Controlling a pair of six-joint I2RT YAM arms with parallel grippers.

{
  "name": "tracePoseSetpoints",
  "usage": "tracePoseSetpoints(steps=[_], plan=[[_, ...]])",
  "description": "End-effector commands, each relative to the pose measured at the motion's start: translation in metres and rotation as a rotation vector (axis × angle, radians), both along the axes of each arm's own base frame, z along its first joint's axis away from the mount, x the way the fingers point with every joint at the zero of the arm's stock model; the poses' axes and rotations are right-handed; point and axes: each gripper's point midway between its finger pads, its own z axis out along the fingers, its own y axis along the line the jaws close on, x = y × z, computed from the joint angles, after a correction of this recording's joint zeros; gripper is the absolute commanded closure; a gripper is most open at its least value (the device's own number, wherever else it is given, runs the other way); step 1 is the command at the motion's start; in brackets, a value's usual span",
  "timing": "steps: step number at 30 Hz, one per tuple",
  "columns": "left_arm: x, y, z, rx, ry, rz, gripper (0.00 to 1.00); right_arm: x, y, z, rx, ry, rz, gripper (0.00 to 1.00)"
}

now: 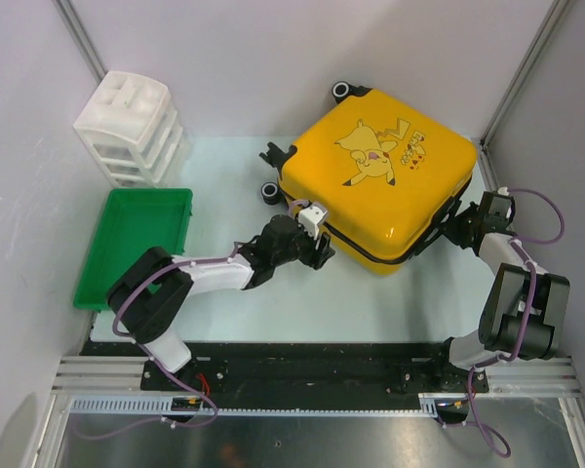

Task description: Open, take out, and arrange the luggage

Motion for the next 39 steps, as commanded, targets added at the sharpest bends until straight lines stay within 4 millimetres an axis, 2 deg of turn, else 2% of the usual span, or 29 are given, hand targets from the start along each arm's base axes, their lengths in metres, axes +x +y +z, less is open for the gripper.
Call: tracePoseSetpoints(steps=[1, 7, 14, 17, 20, 21, 22, 23, 26, 29, 30, 32, 33, 34, 36, 37, 38, 39], plan=[[0.026, -0.018, 0.041, -0.118, -0.119, 0.071, 0.36, -0.012, 0.032, 0.006, 0.143, 0.016, 0.075, 1.0], [0.046, -0.014, 0.035, -0.149, -0.145, 0.18, 0.4, -0.014, 0.029, 0.002, 0.151, 0.024, 0.07, 1.0], [0.059, -0.012, 0.042, -0.198, -0.195, 0.253, 0.47, -0.016, 0.03, 0.0, 0.148, 0.034, 0.078, 1.0], [0.062, -0.016, 0.049, -0.239, -0.197, 0.267, 0.57, -0.016, 0.028, -0.003, 0.138, 0.042, 0.077, 1.0], [0.058, -0.022, 0.053, -0.256, -0.203, 0.243, 0.71, -0.017, 0.026, -0.005, 0.131, 0.048, 0.073, 1.0], [0.058, -0.022, 0.054, -0.257, -0.204, 0.243, 0.82, -0.017, 0.025, -0.005, 0.131, 0.048, 0.07, 1.0], [0.057, -0.021, 0.052, -0.254, -0.204, 0.244, 0.88, -0.017, 0.024, -0.005, 0.13, 0.048, 0.071, 1.0], [0.057, -0.02, 0.052, -0.251, -0.207, 0.248, 1.0, -0.017, 0.024, -0.005, 0.13, 0.047, 0.07, 1.0], [0.059, -0.01, 0.051, -0.226, -0.229, 0.281, 1.0, -0.018, 0.02, -0.006, 0.125, 0.049, 0.065, 1.0], [0.062, 0.01, 0.041, -0.185, -0.235, 0.303, 1.0, -0.018, 0.017, -0.005, 0.119, 0.045, 0.066, 1.0], [0.069, 0.024, 0.044, -0.183, -0.243, 0.329, 1.0, -0.019, 0.013, -0.005, 0.115, 0.046, 0.059, 1.0], [0.071, 0.042, 0.035, -0.154, -0.222, 0.345, 1.0, -0.021, 0.009, -0.007, 0.103, 0.048, 0.06, 1.0], [0.074, 0.052, 0.04, -0.15, -0.229, 0.361, 1.0, -0.022, 0.003, -0.007, 0.097, 0.048, 0.051, 1.0], [0.085, 0.068, 0.04, -0.138, -0.226, 0.398, 1.0, -0.023, 0.0, -0.008, 0.093, 0.05, 0.049, 1.0], [0.095, 0.087, 0.038, -0.11, -0.223, 0.428, 1.0, -0.026, -0.006, -0.01, 0.074, 0.061, 0.047, 1.0], [0.11, 0.105, 0.043, -0.104, -0.24, 0.469, 1.0, -0.028, -0.011, -0.011, 0.069, 0.064, 0.039, 1.0], [0.116, 0.111, 0.044, -0.097, -0.245, 0.465, 1.0, -0.03, -0.013, -0.012, 0.053, 0.07, 0.049, 1.0], [0.13, 0.131, 0.046, -0.074, -0.266, 0.496, 1.0, -0.03, -0.016, -0.013, 0.048, 0.076, 0.047, 1.0]])
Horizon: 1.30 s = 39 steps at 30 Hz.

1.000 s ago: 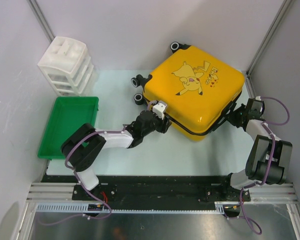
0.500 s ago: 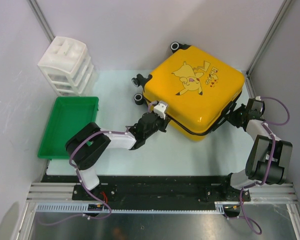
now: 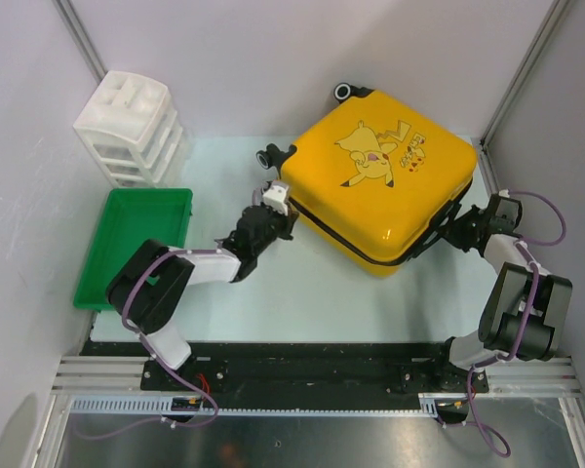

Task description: Open, take out, and arrange the luggage

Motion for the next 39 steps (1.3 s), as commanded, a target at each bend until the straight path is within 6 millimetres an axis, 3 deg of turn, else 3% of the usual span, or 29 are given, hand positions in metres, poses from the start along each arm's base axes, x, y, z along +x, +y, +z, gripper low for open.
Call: tracePoseSetpoints(steps=[1, 3, 4, 6, 7, 8, 10, 12, 14, 15, 17, 18, 19, 21, 22, 24, 25, 27, 28, 29, 31, 32, 35, 36, 37, 38, 39], plan=[[0.061, 0.072, 0.032, 0.061, -0.108, 0.17, 1.0, -0.021, -0.016, -0.012, -0.011, 0.07, -0.005, 1.0], [0.081, 0.084, 0.037, 0.079, -0.13, 0.172, 1.0, -0.023, -0.02, -0.016, -0.035, 0.088, 0.013, 1.0], [0.101, 0.095, 0.052, 0.067, -0.161, 0.176, 1.0, -0.021, -0.024, -0.014, -0.048, 0.088, 0.014, 1.0], [0.118, 0.102, 0.045, 0.043, -0.146, 0.108, 1.0, -0.02, -0.028, -0.015, -0.076, 0.097, 0.029, 1.0], [0.132, 0.099, 0.063, 0.022, -0.184, 0.092, 1.0, -0.019, -0.031, -0.02, -0.082, 0.115, 0.033, 1.0], [0.14, 0.096, 0.055, 0.028, -0.18, 0.069, 1.0, -0.017, -0.035, -0.019, -0.098, 0.125, 0.03, 1.0], [0.154, 0.089, 0.074, 0.094, -0.275, 0.018, 1.0, -0.016, -0.041, -0.026, -0.116, 0.157, 0.039, 1.0], [0.164, 0.091, 0.072, 0.161, -0.322, -0.001, 1.0, -0.013, -0.049, -0.026, -0.143, 0.175, 0.032, 1.0], [0.173, 0.089, 0.083, 0.196, -0.389, -0.033, 1.0, -0.011, -0.052, -0.029, -0.156, 0.193, 0.045, 1.0], [0.18, 0.092, 0.076, 0.241, -0.412, -0.037, 1.0, -0.011, -0.054, -0.029, -0.161, 0.199, 0.048, 1.0], [0.191, 0.089, 0.091, 0.277, -0.506, -0.054, 1.0, -0.011, -0.056, -0.034, -0.168, 0.217, 0.054, 1.0], [0.197, 0.09, 0.082, 0.322, -0.536, -0.061, 1.0, -0.009, -0.058, -0.033, -0.173, 0.215, 0.055, 1.0], [0.2, 0.087, 0.087, 0.341, -0.578, -0.074, 1.0, -0.008, -0.059, -0.033, -0.174, 0.213, 0.053, 1.0], [0.198, 0.075, 0.098, 0.376, -0.721, -0.119, 1.0, -0.005, -0.059, -0.034, -0.171, 0.215, 0.063, 1.0], [0.196, 0.068, 0.09, 0.39, -0.754, -0.143, 1.0, -0.005, -0.059, -0.034, -0.172, 0.217, 0.067, 1.0], [0.189, 0.051, 0.103, 0.415, -0.891, -0.158, 1.0, -0.005, -0.059, -0.038, -0.17, 0.226, 0.074, 1.0], [0.19, 0.045, 0.098, 0.421, -0.918, -0.165, 1.0, -0.004, -0.059, -0.038, -0.169, 0.225, 0.074, 1.0], [0.184, 0.029, 0.106, 0.445, -1.02, -0.173, 1.0, -0.002, -0.059, -0.04, -0.166, 0.228, 0.078, 1.0], [0.183, 0.027, 0.12, 0.443, -1.088, -0.143, 1.0, 0.0, -0.059, -0.039, -0.164, 0.224, 0.08, 1.0], [0.187, 0.025, 0.11, 0.452, -1.088, -0.131, 0.97, 0.0, -0.057, -0.039, -0.161, 0.225, 0.083, 1.0], [0.189, 0.025, 0.114, 0.477, -1.114, -0.105, 0.86, 0.002, -0.056, -0.037, -0.156, 0.22, 0.091, 1.0], [0.188, 0.028, 0.119, 0.478, -1.117, -0.095, 0.67, 0.002, -0.054, -0.036, -0.156, 0.218, 0.094, 1.0], [0.171, 0.042, 0.108, 0.544, -1.106, -0.126, 0.39, 0.005, -0.055, -0.03, -0.158, 0.198, 0.097, 1.0], [0.16, 0.052, 0.13, 0.546, -1.136, -0.128, 0.34, 0.006, -0.054, -0.028, -0.157, 0.194, 0.099, 1.0], [0.146, 0.059, 0.108, 0.558, -1.079, -0.165, 0.3, 0.007, -0.054, -0.024, -0.159, 0.182, 0.1, 1.0], [0.135, 0.064, 0.105, 0.565, -1.071, -0.188, 0.27, 0.008, -0.055, -0.023, -0.163, 0.177, 0.099, 1.0], [0.122, 0.078, 0.13, 0.578, -1.106, -0.169, 0.25, 0.008, -0.055, -0.02, -0.166, 0.171, 0.101, 1.0]])
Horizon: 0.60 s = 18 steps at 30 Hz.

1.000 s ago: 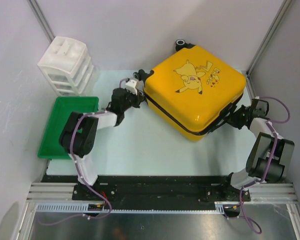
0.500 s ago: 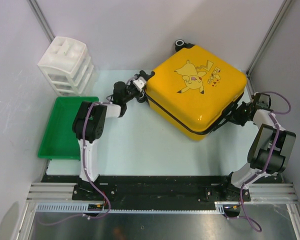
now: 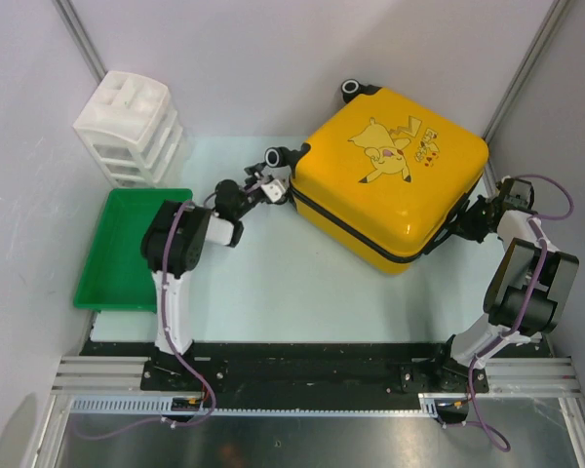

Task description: Open, take out, and arrange the luggage

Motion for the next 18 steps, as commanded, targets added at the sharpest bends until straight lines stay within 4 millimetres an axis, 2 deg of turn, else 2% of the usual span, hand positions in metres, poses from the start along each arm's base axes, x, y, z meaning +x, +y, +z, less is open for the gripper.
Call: tracePoseSetpoints(steps=[1, 3, 5, 6, 7, 8, 9, 10, 11, 12, 13, 14, 15, 16, 17, 18], plan=[[-0.06, 0.03, 0.096, 0.046, -0.259, -0.034, 0.22, 0.001, -0.026, -0.014, -0.119, 0.023, -0.017, 1.0], [-0.089, 0.05, 0.096, 0.063, -0.209, -0.031, 0.21, 0.003, -0.029, -0.009, -0.137, 0.005, -0.013, 1.0], [-0.111, 0.056, 0.084, 0.079, -0.114, -0.056, 0.19, 0.007, -0.035, -0.006, -0.161, -0.016, -0.003, 1.0], [-0.123, 0.061, 0.071, 0.093, -0.056, -0.063, 0.19, 0.011, -0.041, -0.002, -0.178, -0.029, 0.0, 1.0], [-0.137, 0.065, 0.077, 0.095, 0.009, -0.065, 0.19, 0.015, -0.046, -0.001, -0.192, -0.036, 0.001, 1.0], [-0.143, 0.065, 0.075, 0.072, 0.088, -0.074, 0.19, 0.018, -0.05, 0.0, -0.216, -0.045, 0.022, 1.0], [-0.14, 0.068, 0.096, 0.056, 0.111, -0.072, 0.19, 0.025, -0.056, 0.003, -0.237, -0.055, 0.027, 1.0], [-0.145, 0.07, 0.084, 0.045, 0.264, -0.063, 0.21, 0.029, -0.062, 0.006, -0.261, -0.065, 0.023, 1.0], [-0.139, 0.072, 0.088, -0.015, 0.357, -0.024, 0.22, 0.031, -0.065, 0.007, -0.269, -0.073, 0.029, 1.0], [-0.122, 0.073, 0.129, -0.06, 0.338, -0.004, 0.22, 0.033, -0.066, 0.004, -0.273, -0.07, 0.043, 1.0], [-0.117, 0.074, 0.129, -0.086, 0.423, 0.022, 0.24, 0.038, -0.067, 0.01, -0.276, -0.084, 0.053, 1.0], [-0.101, 0.076, 0.125, -0.139, 0.502, 0.066, 0.26, 0.038, -0.066, 0.009, -0.273, -0.081, 0.061, 1.0], [-0.085, 0.074, 0.164, -0.179, 0.478, 0.078, 0.26, 0.038, -0.065, 0.014, -0.276, -0.089, 0.074, 0.93], [-0.072, 0.073, 0.171, -0.202, 0.499, 0.092, 0.27, 0.035, -0.059, 0.016, -0.26, -0.089, 0.091, 0.86], [-0.055, 0.066, 0.161, -0.237, 0.566, 0.105, 0.28, 0.032, -0.056, 0.02, -0.256, -0.09, 0.105, 0.8], [-0.037, 0.066, 0.195, -0.269, 0.514, 0.128, 0.28, 0.03, -0.053, 0.023, -0.252, -0.093, 0.122, 0.66]])
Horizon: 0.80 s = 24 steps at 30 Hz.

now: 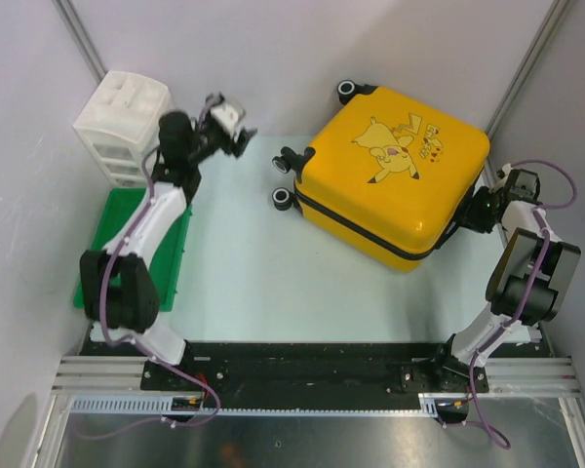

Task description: Open, take out, and arrange the luggage

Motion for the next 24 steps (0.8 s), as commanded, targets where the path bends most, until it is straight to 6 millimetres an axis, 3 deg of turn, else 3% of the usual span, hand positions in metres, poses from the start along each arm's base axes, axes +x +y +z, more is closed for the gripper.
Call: tracePoseSetpoints(steps=[1, 2, 3, 5, 7, 8, 11, 12, 13, 15, 16, 19, 22, 23, 24], plan=[[0.047, -0.003, 0.009, -0.162, 0.27, 0.117, 0.29, 0.002, -0.021, 0.031, -0.126, -0.072, 0.05, 0.58], [0.063, -0.013, -0.011, -0.161, 0.329, 0.124, 0.29, -0.002, -0.02, 0.036, -0.126, -0.073, 0.053, 0.51], [0.076, -0.014, 0.01, -0.17, 0.287, 0.159, 0.29, -0.005, -0.017, 0.043, -0.127, -0.081, 0.059, 0.37], [0.094, -0.023, 0.004, -0.165, 0.29, 0.188, 0.3, -0.018, -0.013, 0.058, -0.137, -0.083, 0.061, 0.27], [0.115, -0.038, -0.007, -0.159, 0.287, 0.217, 0.31, -0.033, -0.009, 0.061, -0.124, -0.05, 0.056, 0.18], [0.12, -0.048, -0.01, -0.153, 0.281, 0.221, 0.31, -0.039, -0.007, 0.07, -0.125, -0.061, 0.054, 0.16], [0.147, -0.06, -0.032, -0.145, 0.276, 0.311, 0.33, -0.065, 0.008, 0.074, -0.085, -0.026, 0.062, 0.13], [0.154, -0.064, -0.027, -0.152, 0.251, 0.325, 0.33, -0.076, 0.016, 0.069, -0.06, -0.004, 0.07, 0.13], [0.162, -0.068, -0.048, -0.136, 0.271, 0.339, 0.33, -0.082, 0.019, 0.069, -0.052, 0.005, 0.072, 0.13], [0.167, -0.082, -0.053, -0.114, 0.251, 0.338, 0.33, -0.099, 0.029, 0.067, -0.032, 0.027, 0.072, 0.13], [0.171, -0.087, -0.071, -0.079, 0.259, 0.334, 0.33, -0.105, 0.033, 0.065, -0.019, 0.038, 0.073, 0.13], [0.169, -0.102, -0.094, 0.009, 0.245, 0.325, 0.33, -0.119, 0.043, 0.07, -0.002, 0.043, 0.076, 0.16], [0.15, -0.109, -0.119, 0.089, 0.28, 0.288, 0.34, -0.123, 0.051, 0.08, 0.022, 0.016, 0.095, 0.18], [0.137, -0.111, -0.1, 0.083, 0.268, 0.248, 0.35, -0.124, 0.051, 0.08, 0.023, 0.018, 0.096, 0.18], [0.122, -0.107, -0.128, 0.122, 0.327, 0.234, 0.36, -0.125, 0.05, 0.081, 0.029, 0.017, 0.095, 0.18]])
